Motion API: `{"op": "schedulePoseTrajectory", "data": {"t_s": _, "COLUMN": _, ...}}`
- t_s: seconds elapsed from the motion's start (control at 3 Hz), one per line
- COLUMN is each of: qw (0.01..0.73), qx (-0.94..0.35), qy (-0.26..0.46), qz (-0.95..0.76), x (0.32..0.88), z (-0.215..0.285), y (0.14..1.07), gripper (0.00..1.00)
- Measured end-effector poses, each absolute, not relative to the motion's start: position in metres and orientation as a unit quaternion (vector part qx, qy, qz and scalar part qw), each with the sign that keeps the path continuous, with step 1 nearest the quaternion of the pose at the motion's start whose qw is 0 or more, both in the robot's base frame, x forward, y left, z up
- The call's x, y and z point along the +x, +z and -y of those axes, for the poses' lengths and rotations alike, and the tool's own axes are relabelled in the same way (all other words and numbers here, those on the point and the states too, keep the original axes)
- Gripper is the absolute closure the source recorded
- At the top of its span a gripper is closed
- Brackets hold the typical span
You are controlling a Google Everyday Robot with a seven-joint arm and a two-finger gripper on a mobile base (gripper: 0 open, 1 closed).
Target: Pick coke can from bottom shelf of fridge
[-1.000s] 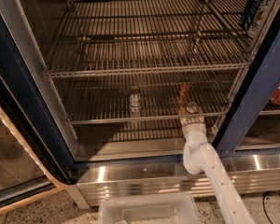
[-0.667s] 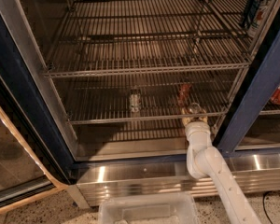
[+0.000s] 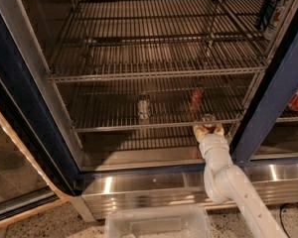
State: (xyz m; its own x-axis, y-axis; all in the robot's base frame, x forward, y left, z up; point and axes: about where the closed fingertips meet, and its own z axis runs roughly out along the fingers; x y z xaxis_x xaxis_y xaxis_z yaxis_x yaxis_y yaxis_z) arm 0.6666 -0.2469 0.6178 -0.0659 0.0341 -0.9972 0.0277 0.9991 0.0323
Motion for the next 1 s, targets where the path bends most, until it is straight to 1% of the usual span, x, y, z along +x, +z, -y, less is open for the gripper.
{"op": "schedulePoseTrajectory", "data": {"t_s": 0.33, "qw": 0.674, "qx": 0.012, "qy": 0.007, "qz": -0.738, "x": 0.661, "z": 0.240, "y": 0.611, "gripper": 1.00}}
{"op": "schedulePoseTrajectory", "data": {"t_s": 0.67, "qw": 0.658, "qx": 0.029, "qy": 0.019, "qz": -0.752, "x": 0.631, "z": 0.243, "y": 0.598, "gripper": 1.00}}
{"op": "schedulePoseTrajectory", "data": {"t_s": 1.0, "qw": 0.656, "qx": 0.034, "qy": 0.032, "qz": -0.753, "x": 0.586, "z": 0.243, "y": 0.607, "gripper": 1.00}}
